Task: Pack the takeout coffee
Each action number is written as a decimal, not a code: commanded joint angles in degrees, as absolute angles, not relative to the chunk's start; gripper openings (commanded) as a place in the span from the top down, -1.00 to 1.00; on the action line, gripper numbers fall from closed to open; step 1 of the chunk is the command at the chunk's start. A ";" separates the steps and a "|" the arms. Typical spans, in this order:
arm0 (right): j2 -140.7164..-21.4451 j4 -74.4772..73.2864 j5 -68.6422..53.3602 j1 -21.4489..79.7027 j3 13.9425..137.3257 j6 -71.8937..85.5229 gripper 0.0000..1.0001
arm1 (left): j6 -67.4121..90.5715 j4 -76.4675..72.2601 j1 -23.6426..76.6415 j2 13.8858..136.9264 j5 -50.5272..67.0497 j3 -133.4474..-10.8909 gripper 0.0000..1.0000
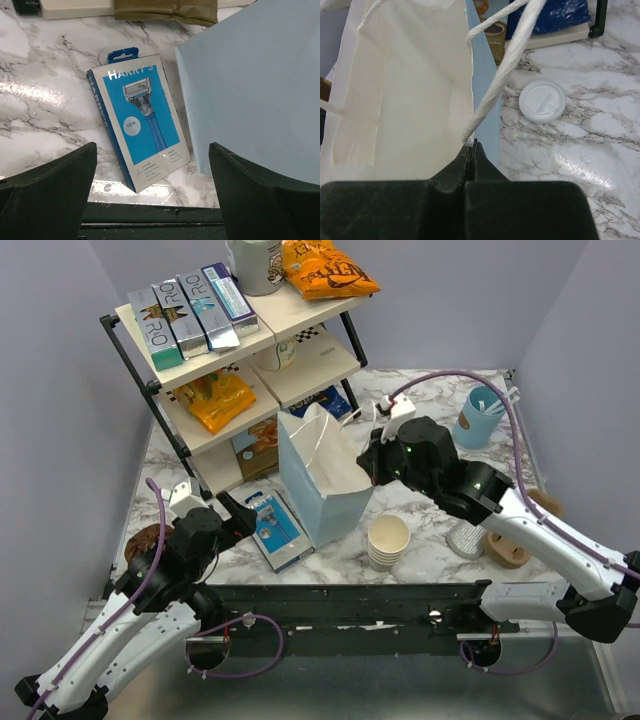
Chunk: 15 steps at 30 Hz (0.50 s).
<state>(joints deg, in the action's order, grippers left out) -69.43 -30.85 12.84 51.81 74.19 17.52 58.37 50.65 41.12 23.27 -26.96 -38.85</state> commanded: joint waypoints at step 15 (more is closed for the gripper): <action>-59.59 -36.92 30.50 35.97 78.84 20.75 0.99 | 57.39 49.48 41.40 22.50 -26.02 -38.06 -0.98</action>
